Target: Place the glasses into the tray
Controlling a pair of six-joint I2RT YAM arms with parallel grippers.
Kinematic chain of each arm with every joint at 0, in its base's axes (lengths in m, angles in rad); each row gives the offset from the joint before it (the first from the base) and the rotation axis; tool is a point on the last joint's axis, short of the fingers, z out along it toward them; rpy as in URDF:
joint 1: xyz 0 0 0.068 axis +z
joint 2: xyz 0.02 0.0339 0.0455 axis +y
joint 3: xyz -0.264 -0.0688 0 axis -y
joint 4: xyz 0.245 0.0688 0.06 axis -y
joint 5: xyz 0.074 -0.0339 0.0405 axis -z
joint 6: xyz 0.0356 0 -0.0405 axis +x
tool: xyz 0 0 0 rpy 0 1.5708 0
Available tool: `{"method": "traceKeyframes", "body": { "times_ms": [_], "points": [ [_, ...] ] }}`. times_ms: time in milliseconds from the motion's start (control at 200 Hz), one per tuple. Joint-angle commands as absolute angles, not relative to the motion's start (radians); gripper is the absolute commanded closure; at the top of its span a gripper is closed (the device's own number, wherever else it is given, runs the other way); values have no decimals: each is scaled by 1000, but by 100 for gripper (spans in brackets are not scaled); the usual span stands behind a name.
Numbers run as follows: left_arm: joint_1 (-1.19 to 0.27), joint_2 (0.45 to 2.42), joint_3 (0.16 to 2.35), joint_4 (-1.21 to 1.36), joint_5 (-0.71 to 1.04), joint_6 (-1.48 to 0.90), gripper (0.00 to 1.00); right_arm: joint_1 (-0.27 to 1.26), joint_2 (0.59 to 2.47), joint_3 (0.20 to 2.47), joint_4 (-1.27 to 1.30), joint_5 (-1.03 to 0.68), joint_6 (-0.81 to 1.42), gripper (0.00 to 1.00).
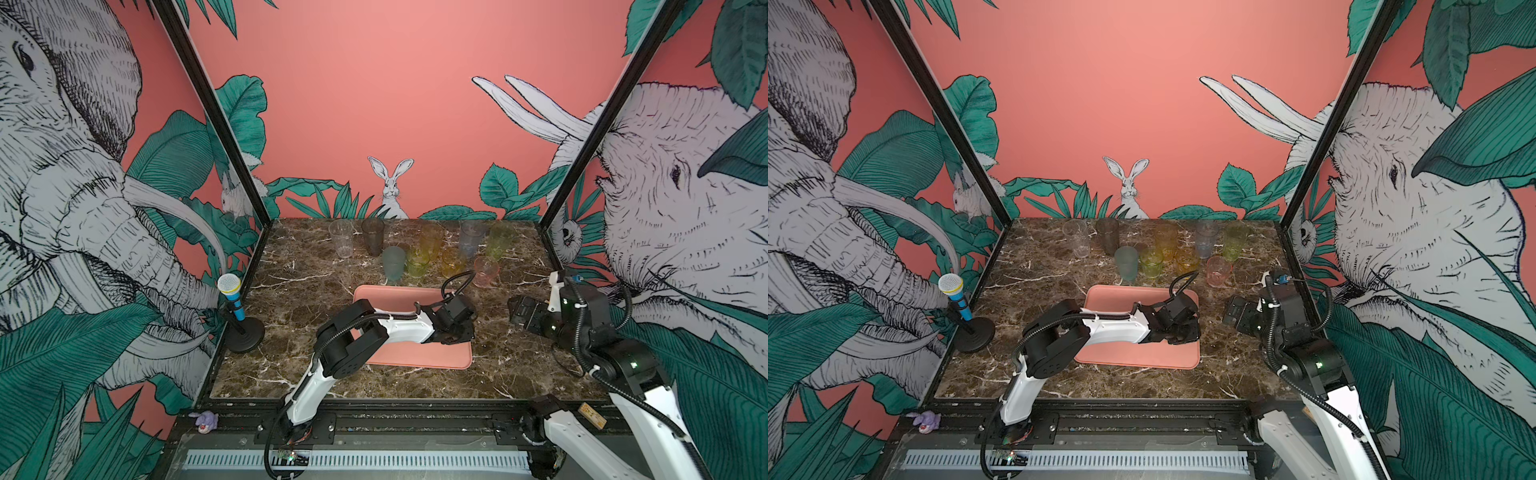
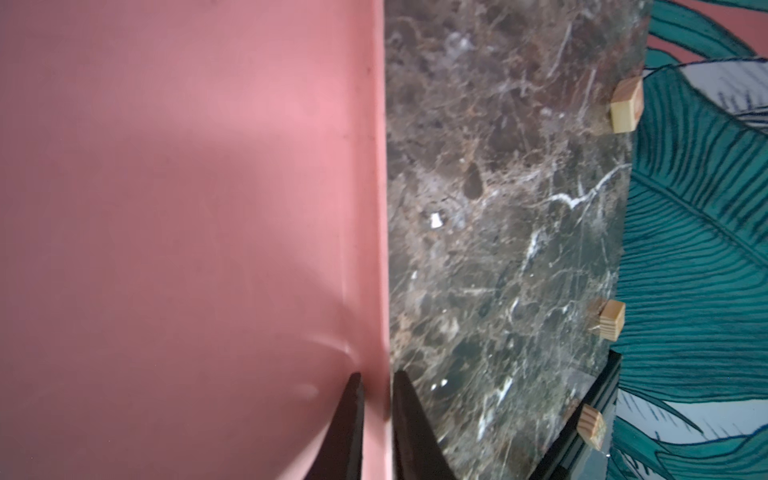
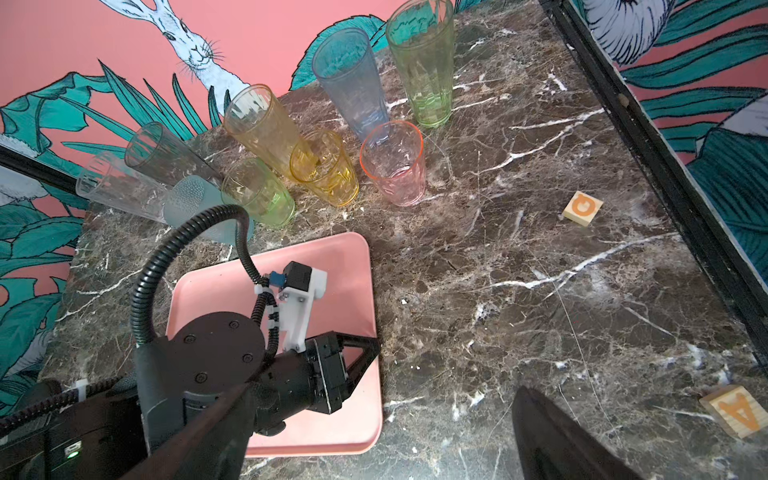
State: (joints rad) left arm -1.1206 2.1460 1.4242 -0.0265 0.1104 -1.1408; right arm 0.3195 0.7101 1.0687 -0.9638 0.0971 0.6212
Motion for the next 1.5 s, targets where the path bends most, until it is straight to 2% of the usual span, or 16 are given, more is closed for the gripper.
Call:
{"method": "traceKeyframes", "body": {
  "times_ms": [0,240,295,435,535,800,975,1175,1496],
  "points": [
    [-1130,2124,1454,0,84,-1165,75,313,703,1066,-972,97,624,1],
    [-1119,1965,1420,-203,-53,-992,58,312,706,973,-936,43,604,1],
    [-1110,1908,1386,-245,-100,-951,57,313,718,949,-918,14,595,2],
    [-1078,1742,1267,-338,-211,-881,55,316,755,865,-840,-96,571,13],
    [-1043,1620,1182,-414,-285,-854,55,339,783,806,-773,-112,564,20],
    [-922,1291,993,-574,-448,-790,50,542,976,753,-647,52,503,29],
    [-896,1152,950,-645,-528,-764,47,591,1135,764,-606,136,465,35],
    [-892,1082,934,-672,-568,-742,46,596,1254,738,-514,178,427,41],
    [-893,1053,900,-640,-515,-707,46,596,1403,741,-445,205,425,48]
  ]
}}
